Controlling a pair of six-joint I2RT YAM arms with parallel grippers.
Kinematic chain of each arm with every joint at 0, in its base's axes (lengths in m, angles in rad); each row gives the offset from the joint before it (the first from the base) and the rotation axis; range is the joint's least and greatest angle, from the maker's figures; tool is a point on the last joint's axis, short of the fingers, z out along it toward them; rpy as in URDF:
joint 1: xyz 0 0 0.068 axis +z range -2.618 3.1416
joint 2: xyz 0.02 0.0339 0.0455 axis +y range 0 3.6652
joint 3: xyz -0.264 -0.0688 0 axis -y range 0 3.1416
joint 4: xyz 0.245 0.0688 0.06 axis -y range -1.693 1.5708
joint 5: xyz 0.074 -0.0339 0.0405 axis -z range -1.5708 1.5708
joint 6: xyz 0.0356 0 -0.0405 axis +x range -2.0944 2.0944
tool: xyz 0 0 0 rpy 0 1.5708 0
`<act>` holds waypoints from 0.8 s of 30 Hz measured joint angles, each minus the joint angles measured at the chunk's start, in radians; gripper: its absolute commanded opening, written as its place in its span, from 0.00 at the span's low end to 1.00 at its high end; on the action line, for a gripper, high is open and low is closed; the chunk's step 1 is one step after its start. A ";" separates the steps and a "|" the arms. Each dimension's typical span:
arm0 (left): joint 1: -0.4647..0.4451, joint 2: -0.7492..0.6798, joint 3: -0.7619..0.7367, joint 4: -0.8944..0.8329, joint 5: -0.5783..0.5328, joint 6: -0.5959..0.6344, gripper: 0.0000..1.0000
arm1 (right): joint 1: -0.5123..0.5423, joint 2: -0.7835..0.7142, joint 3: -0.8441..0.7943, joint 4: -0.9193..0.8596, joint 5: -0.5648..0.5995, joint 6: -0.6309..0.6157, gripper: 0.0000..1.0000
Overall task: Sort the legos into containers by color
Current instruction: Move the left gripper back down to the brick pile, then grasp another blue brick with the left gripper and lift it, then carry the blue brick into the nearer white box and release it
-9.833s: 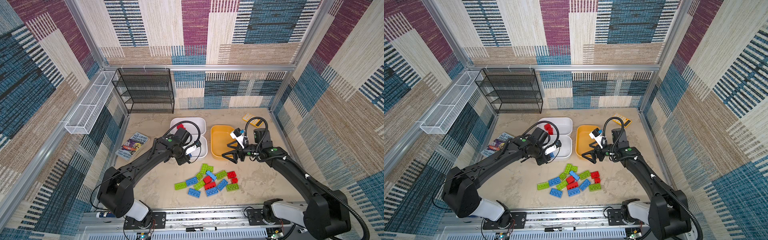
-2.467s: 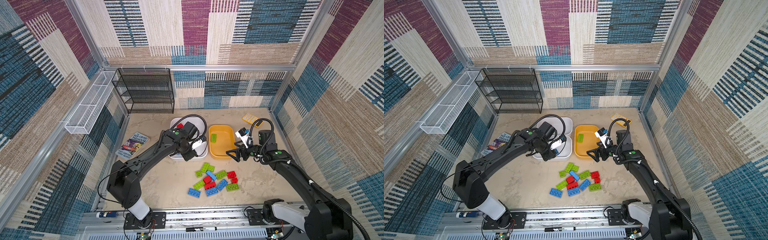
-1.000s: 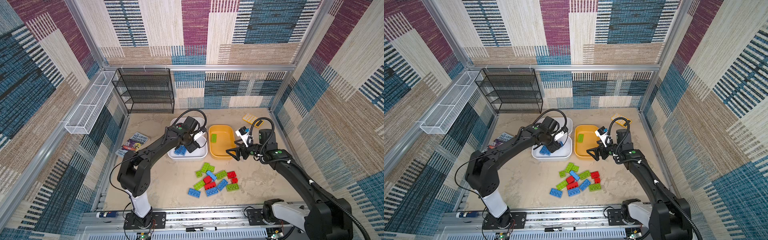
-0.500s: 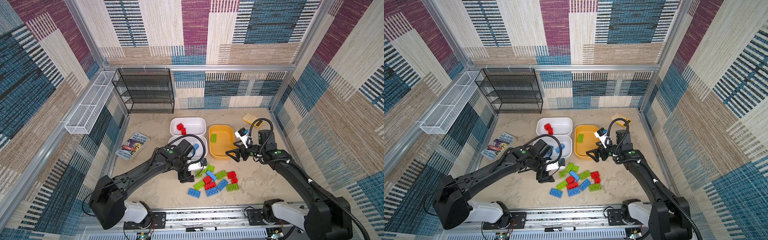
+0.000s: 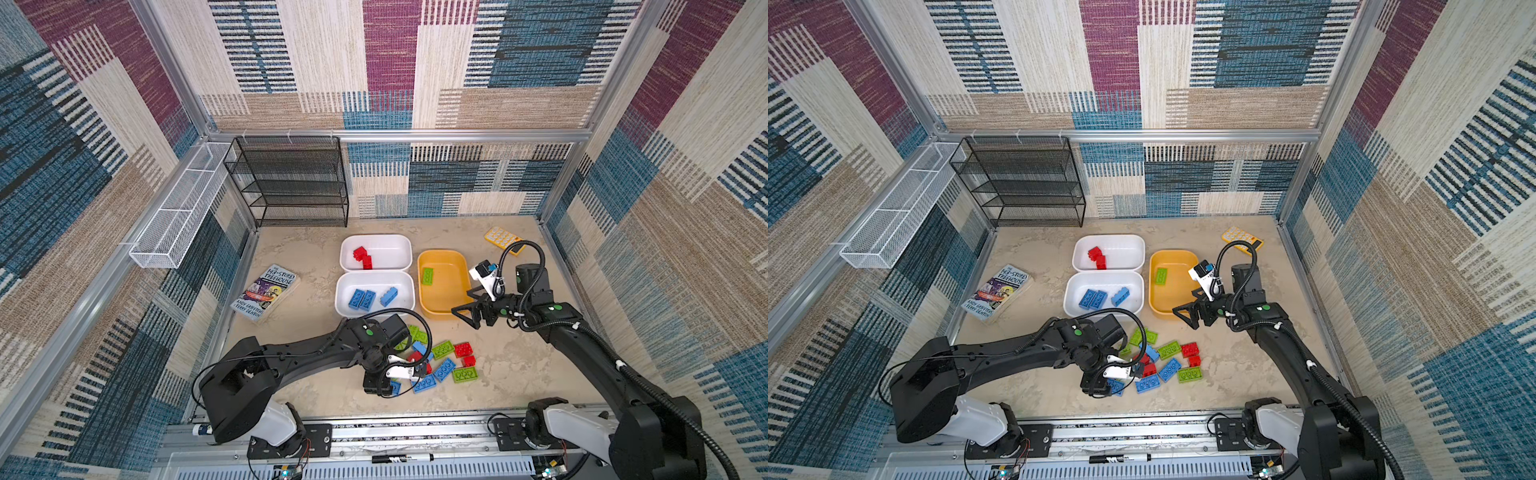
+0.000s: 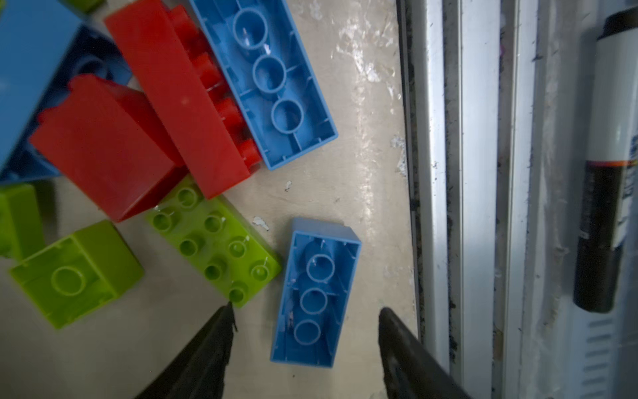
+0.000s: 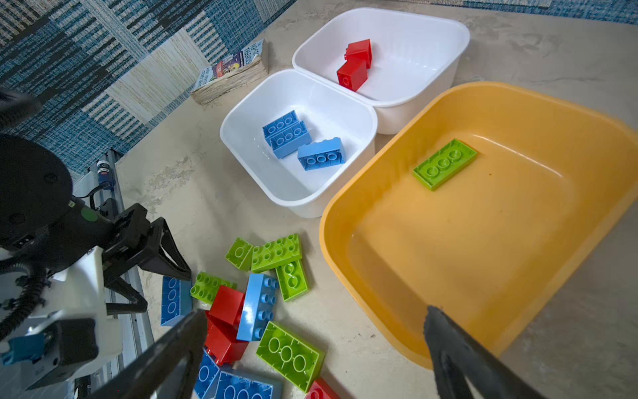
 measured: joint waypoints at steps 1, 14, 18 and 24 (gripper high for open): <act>-0.007 0.010 0.000 0.003 -0.010 0.002 0.64 | 0.000 -0.001 -0.001 0.000 0.000 0.000 0.99; -0.049 0.048 -0.037 0.046 -0.127 0.025 0.37 | 0.000 0.002 -0.007 -0.004 0.000 -0.004 0.99; -0.050 0.047 -0.037 0.047 -0.131 0.025 0.33 | 0.000 0.003 -0.008 -0.004 0.001 -0.004 0.99; -0.051 0.016 -0.007 0.019 -0.174 0.024 0.33 | 0.001 0.003 -0.008 -0.004 0.002 -0.004 0.99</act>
